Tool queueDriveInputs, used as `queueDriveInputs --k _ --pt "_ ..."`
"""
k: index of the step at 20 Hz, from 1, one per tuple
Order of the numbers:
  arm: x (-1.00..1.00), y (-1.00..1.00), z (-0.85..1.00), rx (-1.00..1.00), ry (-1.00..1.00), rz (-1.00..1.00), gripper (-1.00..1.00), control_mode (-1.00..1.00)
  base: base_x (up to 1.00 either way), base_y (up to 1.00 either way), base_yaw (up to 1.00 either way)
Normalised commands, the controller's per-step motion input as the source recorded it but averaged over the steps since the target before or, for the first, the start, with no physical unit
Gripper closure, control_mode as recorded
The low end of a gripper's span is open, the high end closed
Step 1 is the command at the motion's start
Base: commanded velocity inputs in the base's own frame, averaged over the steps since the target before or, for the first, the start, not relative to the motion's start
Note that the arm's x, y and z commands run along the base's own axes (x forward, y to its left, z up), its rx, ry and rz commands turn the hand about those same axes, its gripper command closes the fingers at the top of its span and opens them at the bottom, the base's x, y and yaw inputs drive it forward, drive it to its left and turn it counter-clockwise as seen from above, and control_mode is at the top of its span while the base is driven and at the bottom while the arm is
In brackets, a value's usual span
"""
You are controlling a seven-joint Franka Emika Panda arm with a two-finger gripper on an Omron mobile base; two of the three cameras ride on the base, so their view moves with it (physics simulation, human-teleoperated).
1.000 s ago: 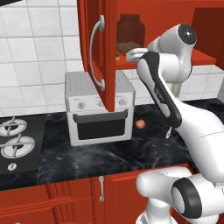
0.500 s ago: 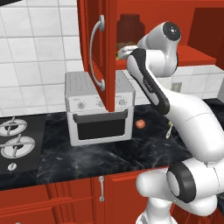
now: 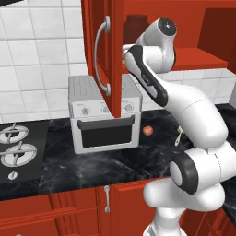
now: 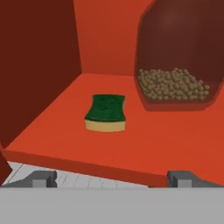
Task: Pick the sponge and dish brush from the cabinet and place them on the counter.
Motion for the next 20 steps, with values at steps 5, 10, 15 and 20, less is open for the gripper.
queueDriveInputs --k 5,10,15,20 --pt "0.36 0.02 -0.12 0.00 0.00 0.00 -1.00 -1.00 0.00 0.00 0.00" --pt "0.32 0.14 -0.06 -0.01 0.00 0.00 -1.00 -1.00 0.00 0.00 0.00" --pt "0.35 0.17 -0.01 -0.02 0.02 -0.01 -1.00 -1.00 0.00 0.00 0.00" --pt "0.42 0.06 -0.04 -0.02 0.05 -0.01 -1.00 -1.00 0.00 0.00 0.00"
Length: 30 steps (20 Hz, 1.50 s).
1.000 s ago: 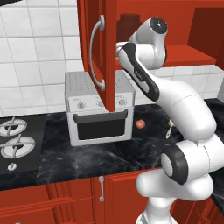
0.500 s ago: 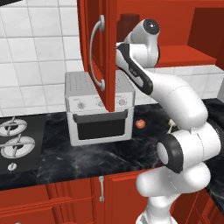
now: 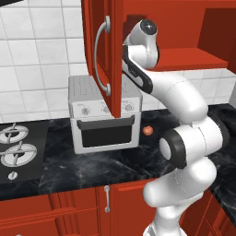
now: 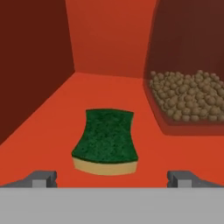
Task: Pick the sponge and dish brush from the cabinet and place them on the counter.
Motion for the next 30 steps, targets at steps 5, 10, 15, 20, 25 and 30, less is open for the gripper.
queueDriveInputs --k 5,10,15,20,25,30 --pt "0.27 0.09 -0.07 -0.02 0.09 -0.02 -1.00 -1.00 0.00 0.00 0.00" --pt "0.22 0.18 -0.09 -0.03 0.08 -0.03 -1.00 -1.00 0.00 0.00 0.00" --pt "0.18 0.07 -0.18 -0.01 0.08 -0.04 -1.00 -1.00 0.00 0.00 0.00" --pt "0.11 -0.05 -0.19 0.01 0.08 -0.01 -1.00 -1.00 0.00 0.00 0.00" --pt "0.11 -0.03 -0.07 0.01 0.03 0.00 -1.00 -1.00 0.00 0.00 0.00" --pt "0.00 0.00 -0.01 0.00 0.00 0.00 1.00 -1.00 0.00 0.00 0.00"
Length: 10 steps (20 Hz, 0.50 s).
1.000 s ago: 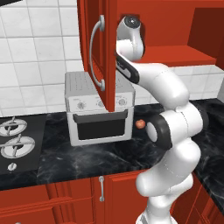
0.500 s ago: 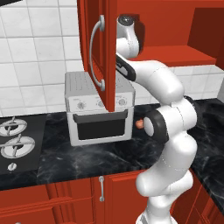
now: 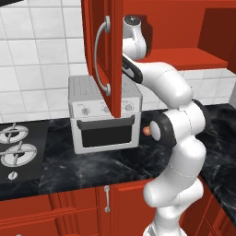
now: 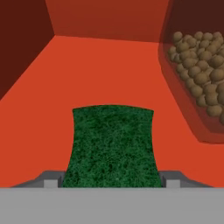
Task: Pick the sponge and dish brush from the cabinet and place them on the counter.
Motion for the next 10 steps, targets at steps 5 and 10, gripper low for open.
queueDriveInputs --k 5,10 --pt "-0.02 -0.01 0.01 0.00 0.00 0.00 1.00 -1.00 0.00 0.00 0.00" --pt "-0.31 -0.10 0.15 0.03 -0.01 0.01 1.00 -1.00 0.00 0.00 0.00"
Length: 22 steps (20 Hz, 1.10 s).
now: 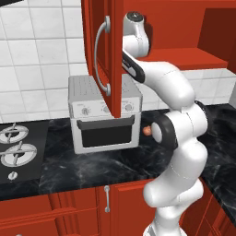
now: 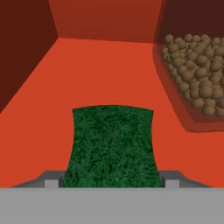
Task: Pick the sponge and dish brush from the cabinet and place them on the counter.
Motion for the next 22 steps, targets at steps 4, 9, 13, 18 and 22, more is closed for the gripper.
queueDriveInputs --k 4,9,13,18,22 --pt "-0.46 -0.18 0.05 0.04 -0.04 0.00 1.00 -1.00 0.00 0.00 0.00" --pt "-0.49 -0.18 0.03 0.03 -0.03 0.00 1.00 -1.00 0.00 0.00 0.00" --pt "-0.53 -0.20 0.03 0.02 -0.02 0.00 1.00 -1.00 0.00 0.00 0.00" --pt "-0.53 -0.19 0.10 0.01 -0.01 0.00 1.00 -1.00 0.00 0.00 0.00" --pt "-0.49 -0.21 0.04 0.00 0.00 0.00 1.00 -1.00 0.00 0.00 0.00"
